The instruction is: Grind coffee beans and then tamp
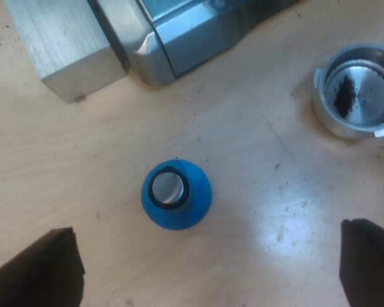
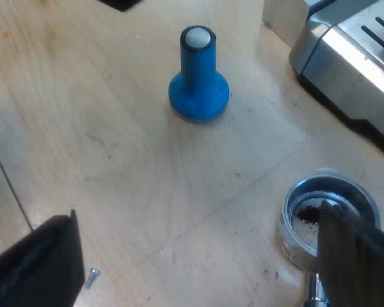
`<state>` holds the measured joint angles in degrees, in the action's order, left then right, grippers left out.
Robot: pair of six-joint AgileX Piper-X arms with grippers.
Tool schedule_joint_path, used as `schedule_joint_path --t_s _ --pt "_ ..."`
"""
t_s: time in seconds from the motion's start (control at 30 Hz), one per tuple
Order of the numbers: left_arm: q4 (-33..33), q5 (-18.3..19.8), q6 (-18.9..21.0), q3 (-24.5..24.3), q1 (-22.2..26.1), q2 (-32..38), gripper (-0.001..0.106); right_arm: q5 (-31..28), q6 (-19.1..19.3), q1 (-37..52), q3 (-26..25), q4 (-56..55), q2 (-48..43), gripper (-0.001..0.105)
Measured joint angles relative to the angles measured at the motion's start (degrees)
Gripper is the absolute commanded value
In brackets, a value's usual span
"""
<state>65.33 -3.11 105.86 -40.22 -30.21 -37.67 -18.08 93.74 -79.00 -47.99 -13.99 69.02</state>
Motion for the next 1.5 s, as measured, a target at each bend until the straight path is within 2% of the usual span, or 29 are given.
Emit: schedule_joint_path --t_s 0.1,0.27,0.37,0.4,0.47,0.67,0.83,1.0,1.07,1.5 --pt "-0.99 0.00 0.00 0.00 2.91 -3.17 0.082 0.00 0.00 0.00 0.00 0.09 0.00 0.077" --pt "-3.55 7.08 -3.14 0.00 10.45 -8.65 0.082 0.08 -0.29 0.00 0.00 0.09 0.00 0.077" --pt "-3.88 7.61 -4.04 0.00 11.35 -9.39 0.082 0.08 -0.29 0.00 0.00 0.09 0.00 0.077" --pt "-4.10 7.80 -5.93 0.00 12.40 -10.80 0.082 0.08 -0.40 0.00 0.00 0.09 0.00 0.077" --pt "-3.86 7.69 -8.88 0.00 12.50 -13.10 0.082 0.14 -0.43 0.00 0.00 0.09 0.00 0.077" --pt "-5.29 7.71 -10.52 0.00 12.50 -20.76 0.082 0.23 -0.43 0.00 0.00 0.09 0.00 0.077" --pt "-5.99 7.71 -10.67 0.00 12.50 -25.09 0.082 0.23 -0.43 0.00 0.00 0.09 0.00 0.077" --pt "-6.70 7.71 -10.66 0.00 12.50 -26.33 0.082 0.23 -2.43 0.00 0.00 0.09 0.00 0.077" --pt "-7.39 8.87 -10.66 0.00 12.50 -29.23 0.082 0.23 -2.47 0.00 0.00 0.09 0.00 0.077" --pt "-9.18 9.31 -10.66 0.00 12.50 -34.22 0.082 0.23 -2.90 0.00 0.00 0.09 0.00 0.077"
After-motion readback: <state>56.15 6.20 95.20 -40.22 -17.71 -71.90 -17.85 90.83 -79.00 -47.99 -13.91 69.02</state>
